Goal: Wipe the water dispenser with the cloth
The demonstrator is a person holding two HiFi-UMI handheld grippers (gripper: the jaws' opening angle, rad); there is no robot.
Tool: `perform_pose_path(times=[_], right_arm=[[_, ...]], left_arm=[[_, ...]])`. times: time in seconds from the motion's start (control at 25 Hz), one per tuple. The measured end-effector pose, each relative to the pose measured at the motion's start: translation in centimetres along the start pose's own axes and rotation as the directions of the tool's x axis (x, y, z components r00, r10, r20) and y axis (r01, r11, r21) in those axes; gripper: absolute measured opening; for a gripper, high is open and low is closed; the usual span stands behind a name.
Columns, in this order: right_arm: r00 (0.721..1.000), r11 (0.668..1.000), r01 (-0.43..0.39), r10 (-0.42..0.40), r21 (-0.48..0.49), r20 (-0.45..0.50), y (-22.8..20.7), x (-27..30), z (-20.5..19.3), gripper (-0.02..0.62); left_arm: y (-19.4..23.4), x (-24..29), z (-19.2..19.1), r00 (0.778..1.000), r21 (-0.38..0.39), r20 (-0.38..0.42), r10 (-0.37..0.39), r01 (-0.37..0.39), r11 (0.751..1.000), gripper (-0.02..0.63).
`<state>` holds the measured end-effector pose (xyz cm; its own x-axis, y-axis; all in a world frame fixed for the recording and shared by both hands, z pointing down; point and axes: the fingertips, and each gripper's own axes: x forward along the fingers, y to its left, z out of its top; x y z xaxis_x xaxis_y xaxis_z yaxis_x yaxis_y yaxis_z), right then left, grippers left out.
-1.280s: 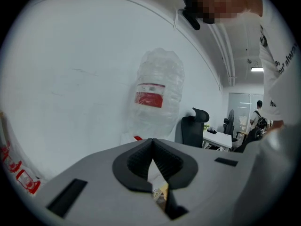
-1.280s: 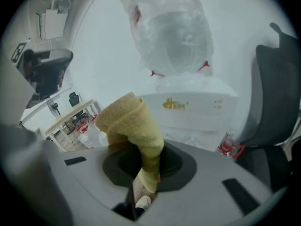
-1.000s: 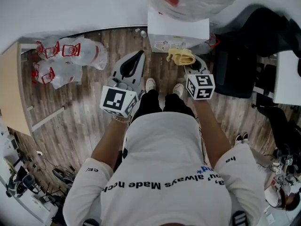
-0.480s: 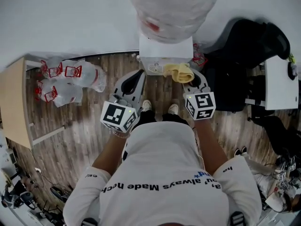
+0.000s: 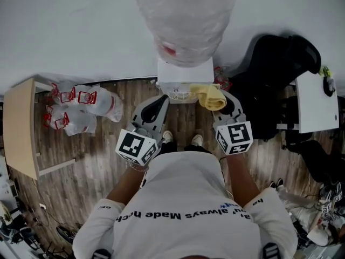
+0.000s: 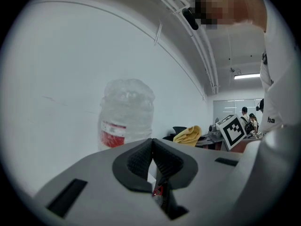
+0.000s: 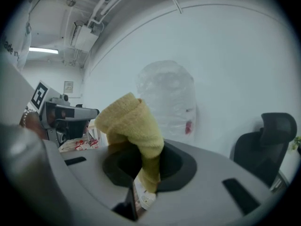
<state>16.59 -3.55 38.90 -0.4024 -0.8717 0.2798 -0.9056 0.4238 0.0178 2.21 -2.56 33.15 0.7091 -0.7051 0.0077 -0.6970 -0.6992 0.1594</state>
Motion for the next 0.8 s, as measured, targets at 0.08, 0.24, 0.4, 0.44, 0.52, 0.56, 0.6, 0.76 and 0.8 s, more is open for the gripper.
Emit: perform_pose_path(times=[0.08, 0.24, 0.4, 0.44, 0.52, 0.56, 0.6, 0.76, 0.8], right_arm=[[1.000, 1.000, -0.003, 0.003, -0.012, 0.019, 0.0, -0.6, 1.2, 0.063], [0.999, 0.999, -0.009, 0.011, -0.035, 0.047, 0.1, -1.2, 3.5, 0.063], [0.997, 0.998, -0.019, 0.023, -0.059, 0.073, 0.5, -2.0, 5.7, 0.063], [0.997, 0.998, -0.023, 0.027, -0.063, 0.078, 0.7, -2.2, 6.2, 0.063], [0.996, 0.997, -0.029, 0.036, -0.074, 0.087, 1.0, -2.7, 7.1, 0.063], [0.995, 0.996, -0.031, 0.038, -0.080, 0.092, 1.2, -2.9, 7.5, 0.064], [0.995, 0.996, -0.032, 0.040, -0.087, 0.097, 1.3, -3.1, 8.0, 0.063], [0.991, 0.994, -0.036, 0.049, -0.104, 0.127, 1.9, -3.9, 9.8, 0.063], [0.989, 0.994, -0.038, 0.052, -0.106, 0.136, 2.0, -4.0, 10.2, 0.063]], left_arm=[[-0.3, -0.2, 0.9, 1.000, 0.004, 0.005, -0.006, 0.006, 1.000, 0.018], [-0.3, -0.5, 2.4, 1.000, 0.029, 0.009, -0.001, 0.000, 1.000, 0.018], [-0.4, -0.7, 3.8, 1.000, 0.050, 0.013, 0.001, -0.002, 0.999, 0.020], [-0.5, -0.8, 4.2, 1.000, 0.050, 0.015, 0.001, -0.002, 0.999, 0.018], [-0.7, -0.9, 5.0, 1.000, 0.054, 0.020, -0.001, 0.000, 0.999, 0.018], [-0.8, -0.9, 5.4, 1.000, 0.056, 0.024, -0.004, 0.002, 0.998, 0.019], [-0.9, -0.9, 5.8, 1.000, 0.058, 0.028, -0.006, 0.004, 0.998, 0.018], [-1.1, -1.0, 7.3, 0.999, 0.074, 0.048, -0.011, 0.007, 0.997, 0.018], [-1.1, -0.9, 7.6, 0.998, 0.084, 0.054, -0.009, 0.005, 0.996, 0.019]])
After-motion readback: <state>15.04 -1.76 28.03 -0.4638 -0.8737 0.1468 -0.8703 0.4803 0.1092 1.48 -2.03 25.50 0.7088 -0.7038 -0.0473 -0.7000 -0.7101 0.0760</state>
